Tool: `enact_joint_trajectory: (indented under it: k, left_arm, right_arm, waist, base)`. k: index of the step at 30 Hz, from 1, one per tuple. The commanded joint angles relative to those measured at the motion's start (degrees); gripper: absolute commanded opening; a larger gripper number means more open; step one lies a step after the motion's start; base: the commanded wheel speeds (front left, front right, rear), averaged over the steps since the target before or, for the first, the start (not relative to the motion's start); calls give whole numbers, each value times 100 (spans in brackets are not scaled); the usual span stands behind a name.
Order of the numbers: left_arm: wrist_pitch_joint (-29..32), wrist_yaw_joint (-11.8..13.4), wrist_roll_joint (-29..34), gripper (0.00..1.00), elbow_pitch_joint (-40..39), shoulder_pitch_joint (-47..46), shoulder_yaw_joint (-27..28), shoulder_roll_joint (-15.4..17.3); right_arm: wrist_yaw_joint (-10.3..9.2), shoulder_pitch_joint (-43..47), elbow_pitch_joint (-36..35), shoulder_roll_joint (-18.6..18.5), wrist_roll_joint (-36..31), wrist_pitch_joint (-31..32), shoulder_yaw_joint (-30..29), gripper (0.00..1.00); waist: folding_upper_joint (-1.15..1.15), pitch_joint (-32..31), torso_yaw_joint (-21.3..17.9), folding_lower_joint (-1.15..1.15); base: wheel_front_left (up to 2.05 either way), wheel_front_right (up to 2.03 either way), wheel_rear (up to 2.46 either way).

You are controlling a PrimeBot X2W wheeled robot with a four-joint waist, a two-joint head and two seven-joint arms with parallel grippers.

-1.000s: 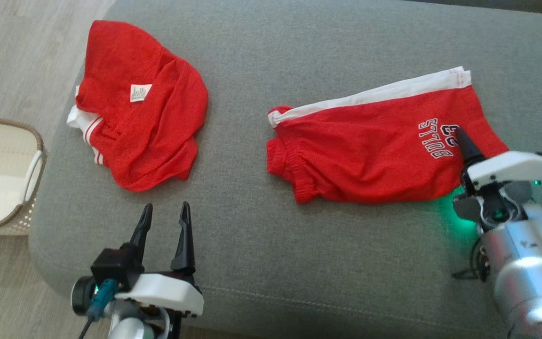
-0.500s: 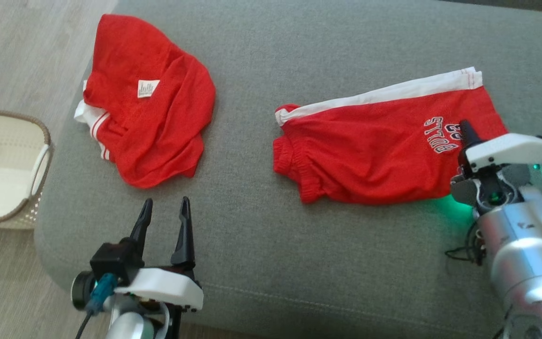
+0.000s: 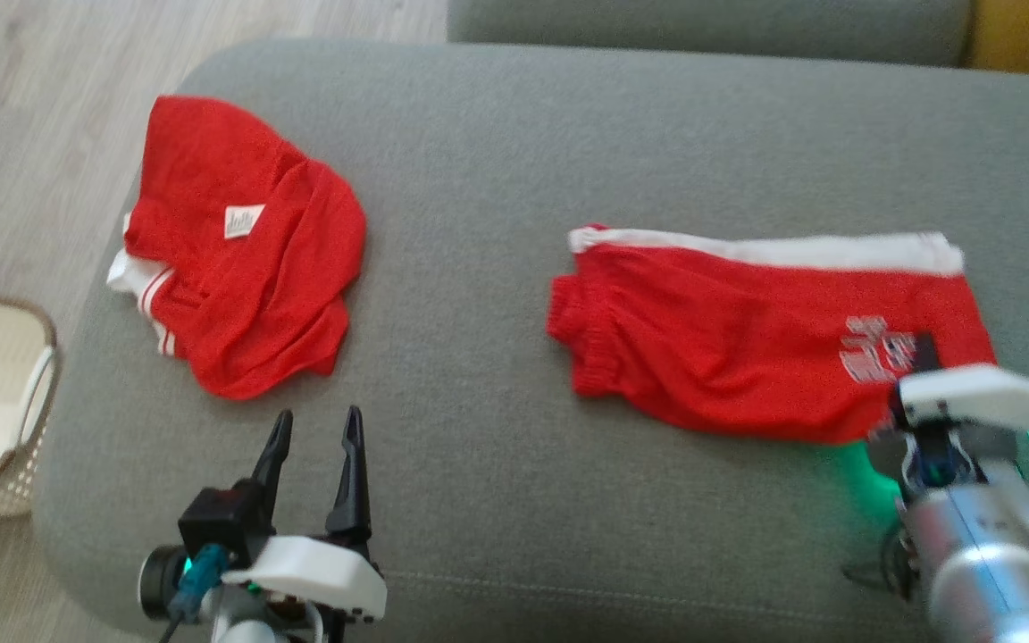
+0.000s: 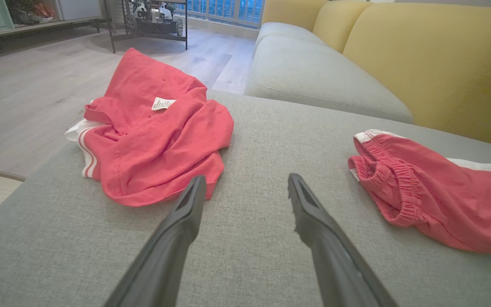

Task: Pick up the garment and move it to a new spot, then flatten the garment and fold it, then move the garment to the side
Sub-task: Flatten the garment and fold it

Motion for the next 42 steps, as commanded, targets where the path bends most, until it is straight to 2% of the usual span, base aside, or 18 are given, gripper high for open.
enact_joint_trajectory:
  k: [1,9,13,20,21,24,28,34,42]
  left_arm:
    - [-70,23,46,100,-144,-58,157,-7]
    - [-70,35,63,100,-112,64,102,-7]
    - [-70,31,82,100,-73,58,47,-7]
    - [-70,131,181,100,-55,99,123,-7]
    - [-70,207,176,100,-69,111,204,-7]
    - [-70,220,183,100,-76,118,241,-7]
    - [-70,196,185,100,-54,104,241,-7]
    - [-70,200,168,100,-22,71,207,-7]
    - [-70,221,151,100,5,41,165,-7]
  right_arm:
    - [-1,107,-46,-141,-136,-211,29,0]
    - [-1,331,188,-349,-760,-412,-232,0]
    - [-1,329,53,-125,-860,-415,-466,0]
    - [-1,370,-334,89,-1114,-416,-279,0]
    - [-1,371,-487,119,-1123,-411,-113,0]
    - [-1,387,-768,135,-876,-260,263,0]
    - [-1,555,-1269,138,-137,-78,1229,0]
    - [-1,984,-2162,139,893,-146,2633,0]
    - [-1,1113,-2263,139,1335,-331,3426,0]
  waist:
    - [0,-189,-148,0]
    - [0,-381,-342,0]
    - [0,-450,-356,0]
    - [0,-585,-254,0]
    - [0,-604,-209,0]
    - [0,-612,-129,0]
    - [0,-595,-29,0]
    - [0,-561,83,0]
    - [0,-510,173,0]
  base:
    - [0,0,0]
    - [0,0,0]
    - [0,0,0]
    - [0,0,0]
    - [0,0,0]
    - [0,0,0]
    - [0,0,0]
    - [0,0,0]
    - [0,0,0]
